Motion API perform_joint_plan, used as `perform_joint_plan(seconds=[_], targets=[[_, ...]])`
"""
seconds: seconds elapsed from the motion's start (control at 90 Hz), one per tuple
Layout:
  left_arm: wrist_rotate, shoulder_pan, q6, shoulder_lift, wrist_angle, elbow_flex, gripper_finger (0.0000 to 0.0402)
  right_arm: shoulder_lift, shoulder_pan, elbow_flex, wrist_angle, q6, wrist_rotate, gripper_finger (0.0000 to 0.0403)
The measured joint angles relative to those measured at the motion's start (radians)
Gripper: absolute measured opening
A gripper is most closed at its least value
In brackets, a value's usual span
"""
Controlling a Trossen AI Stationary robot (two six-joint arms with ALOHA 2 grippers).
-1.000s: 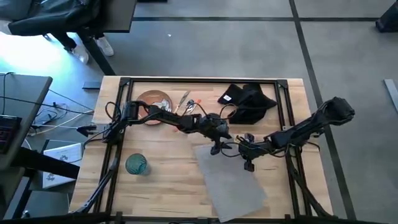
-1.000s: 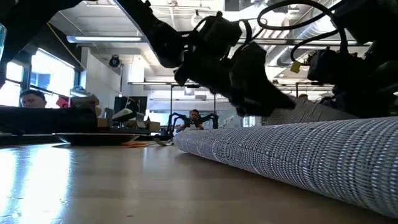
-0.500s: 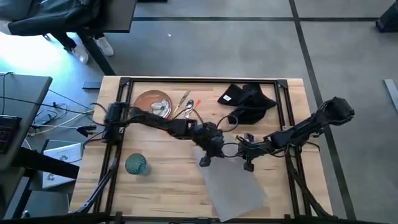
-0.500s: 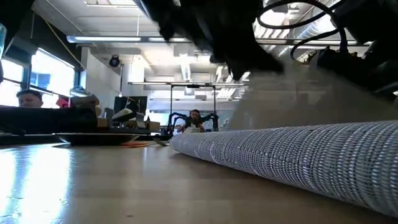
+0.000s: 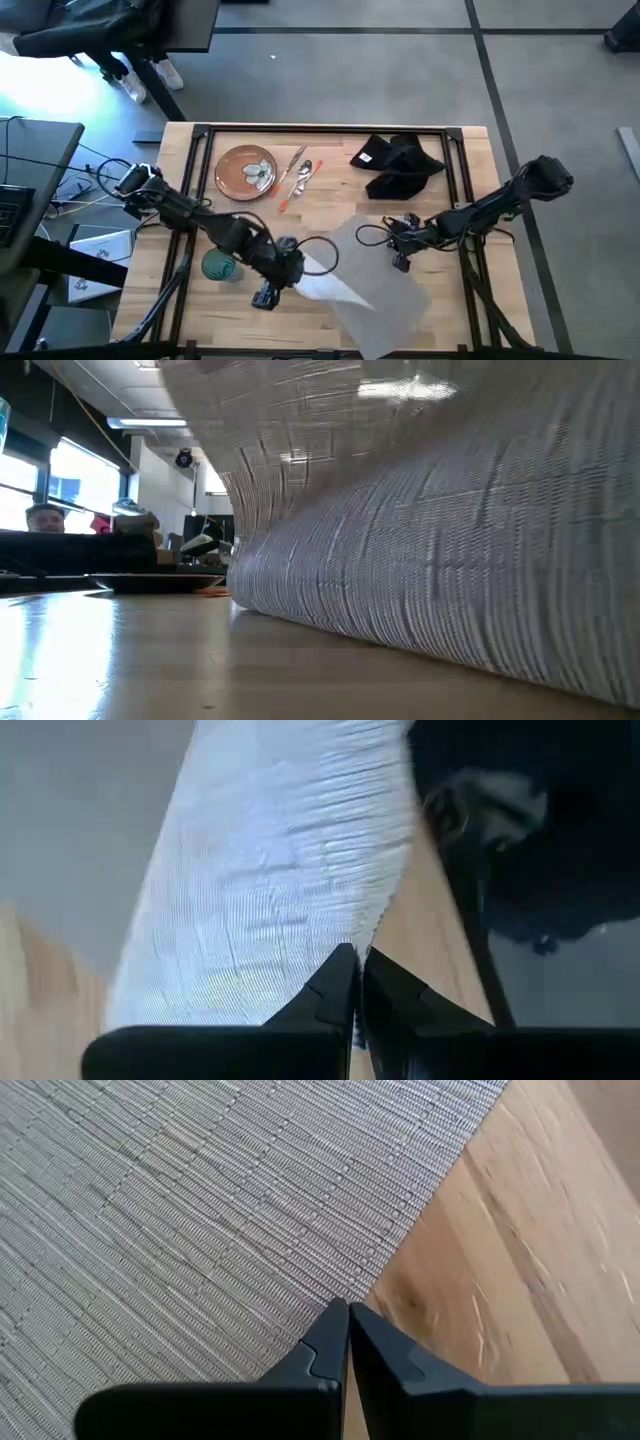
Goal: Set table place
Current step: Prepare the gray mat
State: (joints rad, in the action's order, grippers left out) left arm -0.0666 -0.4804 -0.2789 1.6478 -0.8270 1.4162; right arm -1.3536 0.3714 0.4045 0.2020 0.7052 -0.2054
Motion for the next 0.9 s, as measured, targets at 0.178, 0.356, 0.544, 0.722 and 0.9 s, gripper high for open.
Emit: perform_joint_plan(seconds=[0.178, 0.356, 0.544, 0.722, 0.9], targets=[[0.079, -0.041, -0.125, 0.008, -0.104, -0.002, 0.0002, 0.062, 0.000, -0.007, 0.039, 0.002, 0.017, 0.0000], [0.080, -0.077, -0.214, 0.008, -0.210, -0.002, 0.0026, 0.164, 0.000, -0.011, 0.135, 0.002, 0.022, 0.0000], [0.049, -0.094, -0.268, 0.007, -0.386, 0.001, 0.0073, 0.259, -0.008, -0.011, 0.171, 0.002, 0.018, 0.0000], [0.033, -0.082, -0.310, 0.006, -0.479, 0.077, 0.0089, 0.305, -0.019, -0.009, 0.117, -0.017, 0.021, 0.0000], [0.198, -0.090, -0.296, 0.004, -0.376, 0.129, 0.0088, 0.306, -0.019, -0.009, 0.006, -0.163, 0.011, 0.0000]])
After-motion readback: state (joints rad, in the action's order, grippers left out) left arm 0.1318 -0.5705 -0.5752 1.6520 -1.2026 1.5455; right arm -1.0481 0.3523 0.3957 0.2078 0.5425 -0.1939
